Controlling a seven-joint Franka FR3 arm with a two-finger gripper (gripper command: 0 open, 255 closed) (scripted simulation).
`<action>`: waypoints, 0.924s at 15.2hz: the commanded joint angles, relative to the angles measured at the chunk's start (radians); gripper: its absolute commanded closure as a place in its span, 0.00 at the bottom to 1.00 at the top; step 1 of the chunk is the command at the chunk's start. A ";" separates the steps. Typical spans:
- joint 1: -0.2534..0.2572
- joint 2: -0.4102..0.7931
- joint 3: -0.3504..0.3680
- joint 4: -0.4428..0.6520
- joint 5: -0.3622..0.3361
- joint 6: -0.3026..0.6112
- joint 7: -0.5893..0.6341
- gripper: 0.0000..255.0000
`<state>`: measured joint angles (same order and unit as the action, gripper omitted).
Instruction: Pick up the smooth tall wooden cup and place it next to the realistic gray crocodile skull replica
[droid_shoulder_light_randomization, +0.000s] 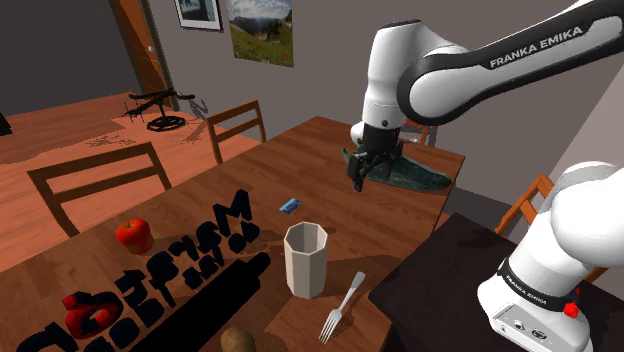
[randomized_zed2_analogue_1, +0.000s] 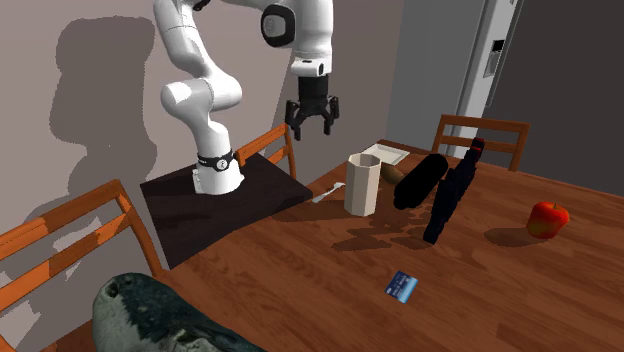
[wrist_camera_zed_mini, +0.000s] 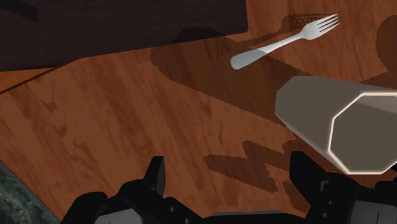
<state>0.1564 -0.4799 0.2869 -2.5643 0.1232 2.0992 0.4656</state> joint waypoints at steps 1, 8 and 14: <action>0.007 0.068 0.041 0.023 0.004 0.044 0.051 0.00; 0.015 0.324 0.164 0.123 -0.052 0.182 0.242 0.00; 0.024 0.470 0.202 0.177 -0.130 0.255 0.353 0.00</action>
<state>0.1804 -0.0228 0.4882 -2.3890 0.0016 2.3433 0.8111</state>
